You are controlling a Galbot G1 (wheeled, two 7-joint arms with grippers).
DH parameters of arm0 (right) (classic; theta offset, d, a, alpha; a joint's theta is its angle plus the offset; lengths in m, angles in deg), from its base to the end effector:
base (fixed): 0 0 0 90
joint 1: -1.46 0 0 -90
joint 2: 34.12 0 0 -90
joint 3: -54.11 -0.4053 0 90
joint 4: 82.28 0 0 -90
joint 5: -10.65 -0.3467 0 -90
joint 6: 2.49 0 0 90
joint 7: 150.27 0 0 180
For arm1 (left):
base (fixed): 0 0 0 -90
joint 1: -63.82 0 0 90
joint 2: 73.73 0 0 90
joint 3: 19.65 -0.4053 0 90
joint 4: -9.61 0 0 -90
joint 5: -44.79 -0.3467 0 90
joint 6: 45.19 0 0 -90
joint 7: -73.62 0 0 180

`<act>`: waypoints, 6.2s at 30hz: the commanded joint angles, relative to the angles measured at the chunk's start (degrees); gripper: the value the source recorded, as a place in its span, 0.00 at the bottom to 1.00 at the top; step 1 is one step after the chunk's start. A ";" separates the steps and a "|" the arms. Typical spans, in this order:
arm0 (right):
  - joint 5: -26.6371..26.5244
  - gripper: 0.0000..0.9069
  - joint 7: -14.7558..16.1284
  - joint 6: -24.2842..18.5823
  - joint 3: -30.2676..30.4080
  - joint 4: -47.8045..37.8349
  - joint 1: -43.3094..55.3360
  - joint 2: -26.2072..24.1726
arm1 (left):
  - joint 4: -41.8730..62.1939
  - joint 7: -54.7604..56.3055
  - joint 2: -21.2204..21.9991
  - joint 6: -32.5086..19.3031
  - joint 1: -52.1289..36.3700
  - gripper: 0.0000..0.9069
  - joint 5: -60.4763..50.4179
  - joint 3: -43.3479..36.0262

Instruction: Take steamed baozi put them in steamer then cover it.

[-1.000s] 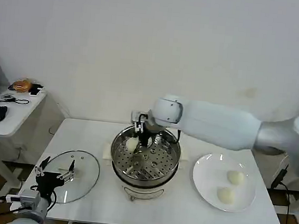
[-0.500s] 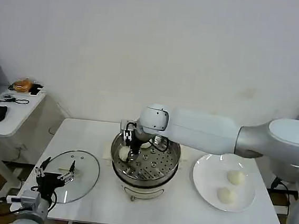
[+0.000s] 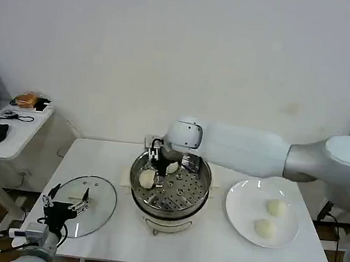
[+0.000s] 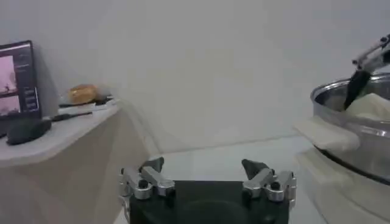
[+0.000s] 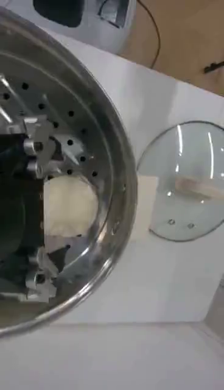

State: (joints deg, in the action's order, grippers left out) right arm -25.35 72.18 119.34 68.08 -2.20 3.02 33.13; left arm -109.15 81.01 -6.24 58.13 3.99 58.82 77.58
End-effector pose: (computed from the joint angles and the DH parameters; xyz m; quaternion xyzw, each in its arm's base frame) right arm 0.5590 0.1258 -0.0673 0.5649 -0.5854 0.5144 0.2713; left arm 0.1573 0.1266 -0.3293 0.0315 -0.9887 -0.0908 0.1147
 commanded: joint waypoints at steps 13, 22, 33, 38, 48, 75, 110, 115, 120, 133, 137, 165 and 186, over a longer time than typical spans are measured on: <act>18.37 1.00 12.49 -12.19 -0.10 14.63 5.34 -33.90 | -0.17 -0.67 -1.11 0.26 0.22 1.00 0.38 -0.53; 28.75 1.00 15.65 -16.84 -13.77 18.01 -10.96 -49.58 | 0.03 -0.72 -1.33 0.19 0.31 1.00 0.30 -1.12; 39.77 1.00 15.29 -22.37 -22.82 15.56 -29.76 -55.72 | -0.03 -0.65 -1.24 0.15 1.10 1.00 0.15 -1.19; 42.06 1.00 14.22 -22.98 -25.52 13.83 -35.87 -54.90 | 0.35 -0.64 -1.01 0.08 1.18 1.00 -0.08 -1.48; 43.59 1.00 12.28 -21.93 -32.97 9.88 -45.49 -48.07 | 0.30 -0.52 -0.99 0.27 1.00 1.00 -0.45 -1.51; 43.11 0.87 12.45 -17.27 -31.04 5.90 -45.23 -41.01 | 0.62 -0.55 -0.36 0.21 1.58 1.00 -0.59 -0.43; 32.00 0.71 16.70 -17.72 -20.96 6.18 -13.01 -37.42 | -0.21 -0.49 -0.37 0.02 2.69 1.00 -0.59 0.42; 28.03 0.71 16.37 -17.09 -11.06 6.12 1.85 -29.96 | -0.70 -0.37 0.01 0.11 2.55 1.00 -0.72 0.14; 25.50 0.71 15.79 -16.45 -7.15 6.46 6.72 -21.51 | -0.86 -0.35 0.24 0.06 2.66 1.00 -1.07 0.10; 24.36 0.72 15.24 -18.04 -6.71 5.28 1.11 -7.21 | -1.30 -0.31 0.81 0.13 2.73 1.00 -1.02 1.88; 23.94 0.71 16.66 -21.99 -5.44 5.49 -0.49 -4.97 | -1.04 -0.32 0.76 0.12 2.45 1.00 -1.00 2.26; 30.51 1.00 20.60 -32.48 -3.46 6.43 -7.49 -3.48 | 0.49 -0.45 1.25 -0.13 2.22 1.00 -0.89 2.75; 26.51 1.00 14.28 -26.45 -13.16 3.92 -4.11 -17.14 | 0.61 -0.46 -0.40 0.06 1.39 1.00 -0.46 2.12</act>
State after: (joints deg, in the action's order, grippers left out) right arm 2.42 89.11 90.03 59.31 2.97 -1.51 21.99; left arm -108.55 80.53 -6.50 58.13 5.40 58.37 79.98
